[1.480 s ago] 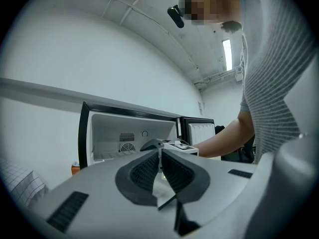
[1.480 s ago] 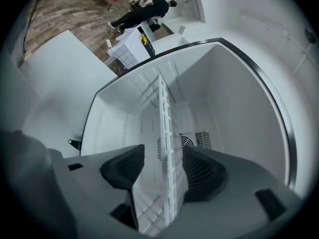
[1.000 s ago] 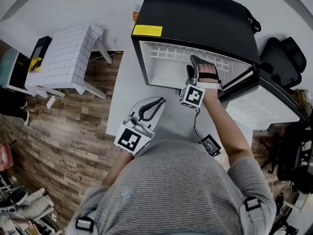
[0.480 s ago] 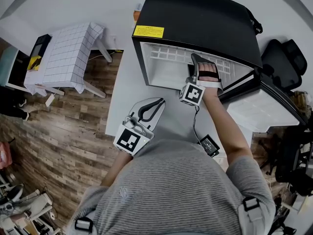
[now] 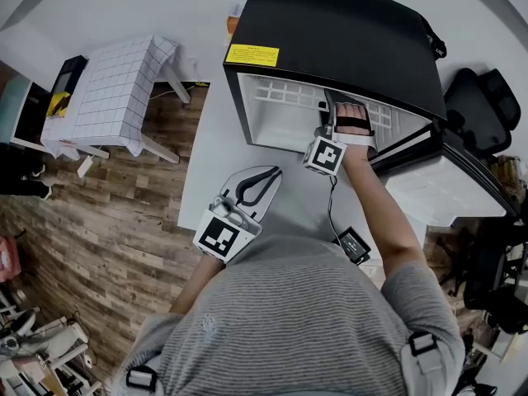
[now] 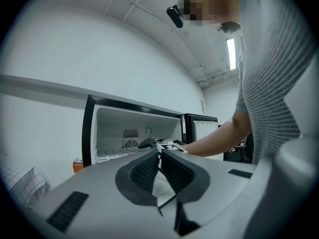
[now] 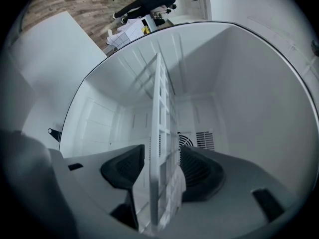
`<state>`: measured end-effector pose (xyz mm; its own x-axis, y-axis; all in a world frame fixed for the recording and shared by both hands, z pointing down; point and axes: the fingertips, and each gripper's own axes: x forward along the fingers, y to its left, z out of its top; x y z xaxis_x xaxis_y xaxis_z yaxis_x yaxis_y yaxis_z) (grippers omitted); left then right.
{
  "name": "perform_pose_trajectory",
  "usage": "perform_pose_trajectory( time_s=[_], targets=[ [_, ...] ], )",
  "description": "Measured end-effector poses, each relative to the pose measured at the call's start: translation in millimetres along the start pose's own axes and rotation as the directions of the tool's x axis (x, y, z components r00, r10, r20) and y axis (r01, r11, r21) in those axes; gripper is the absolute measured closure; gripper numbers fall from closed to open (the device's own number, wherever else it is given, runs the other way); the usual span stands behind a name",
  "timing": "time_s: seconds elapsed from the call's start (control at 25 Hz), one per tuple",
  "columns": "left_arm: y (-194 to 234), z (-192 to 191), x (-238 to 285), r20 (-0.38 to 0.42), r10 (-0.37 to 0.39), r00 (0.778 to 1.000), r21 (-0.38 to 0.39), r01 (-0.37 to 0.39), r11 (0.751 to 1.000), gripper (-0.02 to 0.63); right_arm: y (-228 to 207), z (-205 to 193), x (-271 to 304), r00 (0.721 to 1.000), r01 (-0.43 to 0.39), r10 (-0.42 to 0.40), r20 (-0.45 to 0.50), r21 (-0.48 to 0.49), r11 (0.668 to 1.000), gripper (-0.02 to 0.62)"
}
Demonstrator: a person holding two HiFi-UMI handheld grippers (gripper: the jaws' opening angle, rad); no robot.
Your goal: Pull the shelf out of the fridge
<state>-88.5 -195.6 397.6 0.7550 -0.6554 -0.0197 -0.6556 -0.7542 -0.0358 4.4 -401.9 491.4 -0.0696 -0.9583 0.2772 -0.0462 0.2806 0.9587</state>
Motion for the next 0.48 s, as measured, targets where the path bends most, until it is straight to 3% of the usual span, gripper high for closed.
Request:
perform_pose_trajectory(
  time_s=[0.48],
  targets=[
    [-2,-1,3,-0.003,-0.007,1.000,-0.010,0.007,1.000,0.594,0,-12,22,0.999,0.016,-0.018,-0.038,-0.051,0.999,0.367]
  ],
)
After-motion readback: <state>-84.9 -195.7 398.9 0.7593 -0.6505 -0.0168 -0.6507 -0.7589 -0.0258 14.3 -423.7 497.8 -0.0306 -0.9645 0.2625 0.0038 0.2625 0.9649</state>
